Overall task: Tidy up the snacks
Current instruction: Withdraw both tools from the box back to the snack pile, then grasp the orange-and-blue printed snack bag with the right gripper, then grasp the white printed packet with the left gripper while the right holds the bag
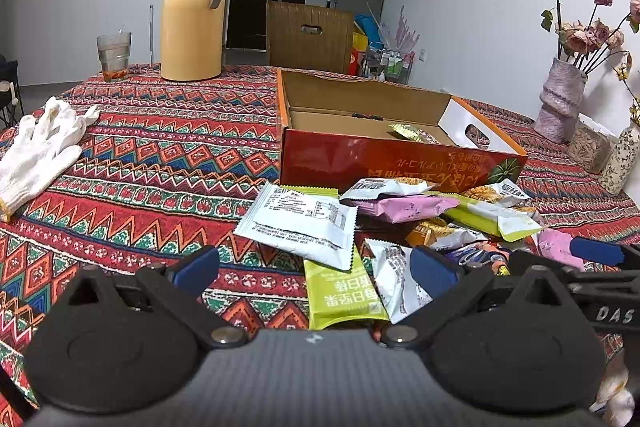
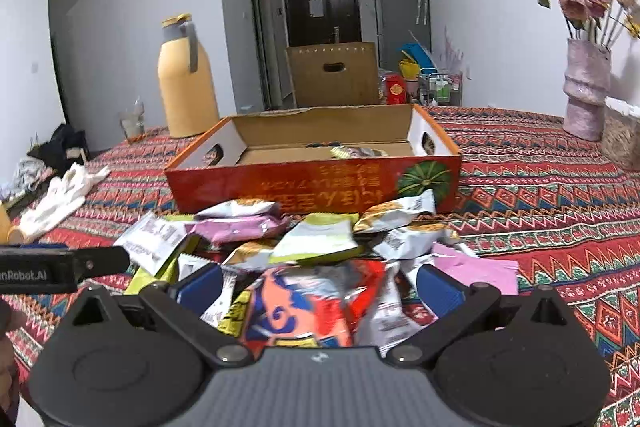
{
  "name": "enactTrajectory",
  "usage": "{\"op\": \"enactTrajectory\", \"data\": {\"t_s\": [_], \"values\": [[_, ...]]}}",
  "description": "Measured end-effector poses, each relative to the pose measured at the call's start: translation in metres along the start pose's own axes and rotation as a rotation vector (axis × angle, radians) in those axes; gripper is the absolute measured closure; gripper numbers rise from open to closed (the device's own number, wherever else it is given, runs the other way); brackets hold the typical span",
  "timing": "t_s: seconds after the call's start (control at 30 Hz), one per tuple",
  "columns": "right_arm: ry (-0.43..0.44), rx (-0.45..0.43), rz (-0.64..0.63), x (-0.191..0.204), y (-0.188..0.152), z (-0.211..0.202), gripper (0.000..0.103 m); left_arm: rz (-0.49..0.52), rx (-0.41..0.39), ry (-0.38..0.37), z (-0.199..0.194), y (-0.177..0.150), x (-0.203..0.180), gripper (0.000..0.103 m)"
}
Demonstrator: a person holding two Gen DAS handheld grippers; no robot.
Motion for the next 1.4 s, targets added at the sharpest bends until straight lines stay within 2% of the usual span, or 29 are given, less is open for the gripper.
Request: {"op": "enactTrajectory", "data": {"t_s": [0.17, 0.3, 0.57, 0.63, 0.67, 0.73, 0.83, 0.97, 1.17, 1.23, 1.37, 1.4], "values": [[-0.03, 0.038, -0.02, 0.009, -0.005, 0.01, 0.004, -0.009, 0.007, 0.001, 0.001, -0.003, 0.006, 0.0], [-0.034, 0.063, -0.032, 0.012, -0.011, 0.016, 0.015, -0.016, 0.012, 0.004, 0.002, -0.005, 0.009, 0.0], [-0.044, 0.082, -0.074, 0.016, -0.024, 0.019, 0.028, -0.024, 0.026, 0.004, 0.005, -0.008, 0.012, 0.0], [-0.03, 0.076, -0.075, 0.016, -0.024, 0.017, 0.037, -0.023, 0.026, 0.004, 0.004, -0.008, 0.012, 0.0], [-0.027, 0.074, -0.072, 0.016, -0.024, 0.016, 0.038, -0.023, 0.026, 0.004, 0.004, -0.008, 0.011, 0.0], [-0.016, 0.067, -0.066, 0.014, -0.024, 0.014, 0.044, -0.023, 0.028, 0.004, 0.004, -0.008, 0.011, 0.0], [0.004, 0.047, -0.058, 0.012, -0.022, 0.008, 0.048, -0.024, 0.032, 0.01, 0.004, -0.009, 0.01, 0.0], [0.019, 0.0, -0.045, 0.006, -0.019, -0.007, 0.05, -0.024, 0.037, 0.017, 0.005, -0.009, 0.009, 0.0], [-0.013, -0.1, -0.005, -0.013, -0.008, -0.032, 0.051, -0.017, 0.047, 0.021, 0.007, -0.009, 0.006, 0.0], [-0.033, -0.12, 0.013, -0.022, -0.005, -0.037, 0.056, -0.014, 0.052, 0.024, 0.009, -0.009, 0.004, 0.0], [-0.072, -0.137, 0.063, -0.043, -0.004, -0.042, 0.06, -0.011, 0.062, 0.033, 0.011, -0.01, 0.003, 0.0], [-0.072, -0.138, 0.073, -0.048, -0.004, -0.042, 0.069, -0.011, 0.063, 0.035, 0.011, -0.01, 0.002, 0.0]]}}
Point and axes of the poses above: each gripper's, at about its wrist camera, not at the fingertips, and z roughly the way its jaws point, x to its left, y to its top, the point moved 4 cm from there along z, roughly the way its jaws point, and after that the axes turned 6 degrees about x, right-handed, at the moved point
